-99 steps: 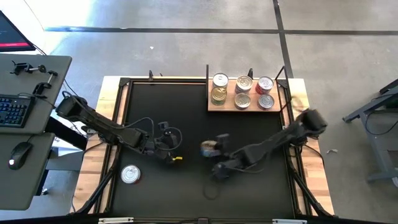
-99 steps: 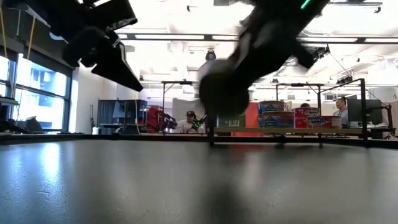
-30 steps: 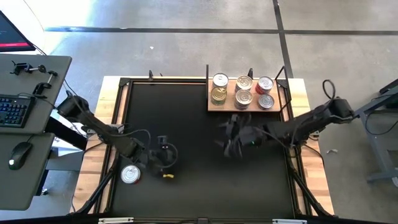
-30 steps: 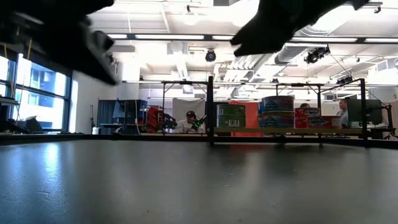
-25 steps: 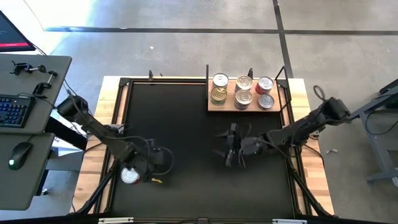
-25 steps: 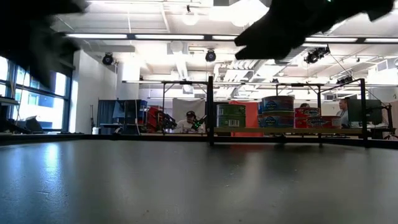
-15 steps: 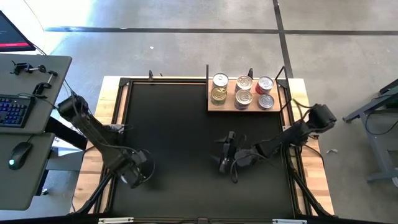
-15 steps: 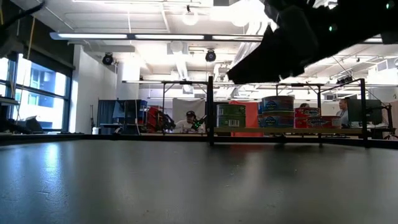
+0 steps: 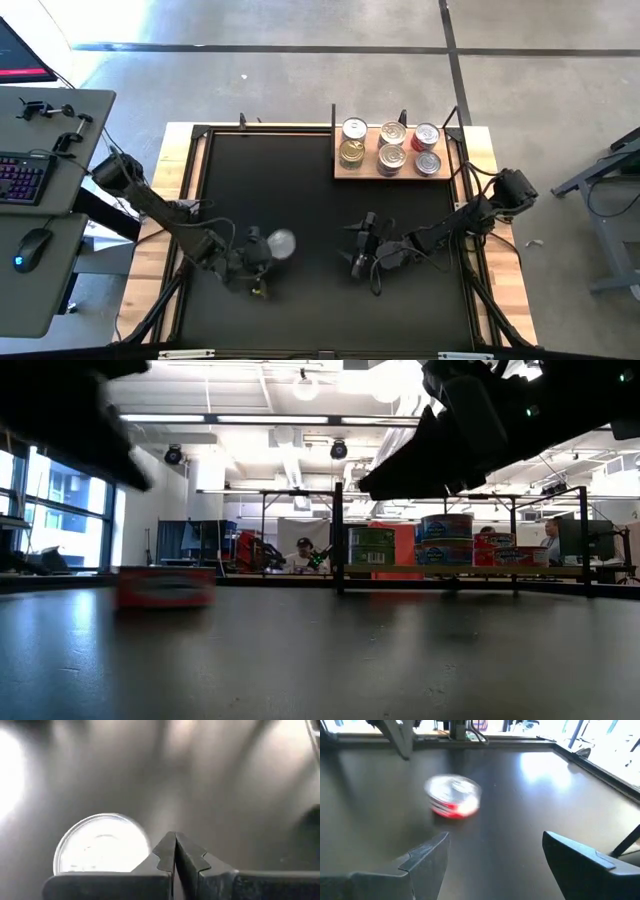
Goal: Stack canned seafood by type on shelf
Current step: Stack the red tuna can on top of the other red tuna can on the shelf
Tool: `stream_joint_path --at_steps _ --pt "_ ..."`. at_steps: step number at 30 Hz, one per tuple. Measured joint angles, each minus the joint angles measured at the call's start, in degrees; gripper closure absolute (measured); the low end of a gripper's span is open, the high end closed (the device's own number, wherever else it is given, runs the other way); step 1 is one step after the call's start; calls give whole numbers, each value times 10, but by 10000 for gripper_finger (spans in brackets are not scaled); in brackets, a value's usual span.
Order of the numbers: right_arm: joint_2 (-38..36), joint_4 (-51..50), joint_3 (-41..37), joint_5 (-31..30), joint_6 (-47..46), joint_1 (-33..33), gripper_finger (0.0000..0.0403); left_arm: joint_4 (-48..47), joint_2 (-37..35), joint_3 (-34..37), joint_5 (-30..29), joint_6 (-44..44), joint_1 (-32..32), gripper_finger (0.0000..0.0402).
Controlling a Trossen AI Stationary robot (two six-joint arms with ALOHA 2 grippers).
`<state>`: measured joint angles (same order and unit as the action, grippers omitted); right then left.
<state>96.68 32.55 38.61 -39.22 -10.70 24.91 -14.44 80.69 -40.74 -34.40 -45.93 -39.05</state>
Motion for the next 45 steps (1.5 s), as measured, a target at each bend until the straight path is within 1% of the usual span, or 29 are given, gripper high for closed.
stream_joint_path --at_steps 2,4,7,11,14,17,19,23,25,27,29,32,34,37,39,41,45 --pt "0 4 0 0 -13 0 94 46 1 3 -4 105 22 401" --pt "0 4 0 0 -28 0 94 75 3 4 -4 180 43 395" --pt "0 4 0 0 -51 0 94 89 0 2 -3 268 75 378" --pt "0 5 0 0 -74 0 94 111 17 15 39 379 122 340" --pt "0 10 0 0 -84 0 94 135 49 16 70 457 153 316" --pt "0 17 0 0 -84 1 94 155 93 16 73 531 176 305" --pt "0 20 0 0 -73 3 94 158 119 16 73 559 188 305" --pt "0 46 0 -1 -31 20 94 172 153 14 64 568 211 326" --pt "0 71 0 -1 -7 30 94 177 165 12 60 568 219 347" --pt "0 87 0 3 -7 35 94 180 169 13 63 567 223 375" --pt "0 85 0 32 -16 31 94 188 168 13 70 567 226 393" --pt "3 62 0 95 -9 15 94 212 159 15 80 565 225 395" --pt "11 53 0 107 59 9 94 228 150 17 107 543 225 399" --pt "26 53 0 108 200 10 94 270 135 18 191 510 231 401" --pt "37 48 6 96 282 10 94 306 131 16 237 495 233 401" --pt "53 38 19 93 345 9 94 324 132 17 260 490 233 401" --pt "96 18 57 92 418 5 94 362 132 17 274 480 233 401"
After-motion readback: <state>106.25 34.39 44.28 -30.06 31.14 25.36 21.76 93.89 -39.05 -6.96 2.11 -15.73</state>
